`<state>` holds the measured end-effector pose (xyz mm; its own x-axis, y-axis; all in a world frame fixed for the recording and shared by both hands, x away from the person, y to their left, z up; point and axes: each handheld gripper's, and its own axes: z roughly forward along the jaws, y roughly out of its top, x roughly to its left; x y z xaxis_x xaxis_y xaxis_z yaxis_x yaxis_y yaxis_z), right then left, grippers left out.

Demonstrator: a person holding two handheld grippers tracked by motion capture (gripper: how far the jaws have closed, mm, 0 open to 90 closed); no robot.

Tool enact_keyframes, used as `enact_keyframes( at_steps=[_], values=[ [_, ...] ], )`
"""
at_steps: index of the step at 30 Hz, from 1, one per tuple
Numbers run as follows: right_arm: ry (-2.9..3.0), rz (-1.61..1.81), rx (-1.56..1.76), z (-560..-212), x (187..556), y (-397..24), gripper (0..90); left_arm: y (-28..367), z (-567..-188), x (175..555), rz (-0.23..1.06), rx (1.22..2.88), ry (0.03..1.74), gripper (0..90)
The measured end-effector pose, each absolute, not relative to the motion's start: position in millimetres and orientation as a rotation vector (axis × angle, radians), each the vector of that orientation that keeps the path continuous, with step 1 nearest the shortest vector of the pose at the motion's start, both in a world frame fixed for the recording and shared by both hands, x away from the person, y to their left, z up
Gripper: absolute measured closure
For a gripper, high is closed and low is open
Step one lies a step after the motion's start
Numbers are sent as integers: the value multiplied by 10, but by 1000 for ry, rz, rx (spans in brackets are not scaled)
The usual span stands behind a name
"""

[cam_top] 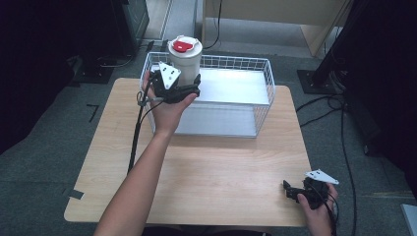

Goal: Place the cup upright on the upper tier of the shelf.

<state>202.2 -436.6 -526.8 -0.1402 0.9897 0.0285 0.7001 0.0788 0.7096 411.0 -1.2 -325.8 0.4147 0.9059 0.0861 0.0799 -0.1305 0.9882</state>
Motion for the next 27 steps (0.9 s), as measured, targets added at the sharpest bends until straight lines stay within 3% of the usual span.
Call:
enact_keyframes(
  at_steps=[27],
  values=[
    [1897,815,1665,-5267,2021,-4366,0,277,-3496,3463,898,1514,780,9]
  ],
)
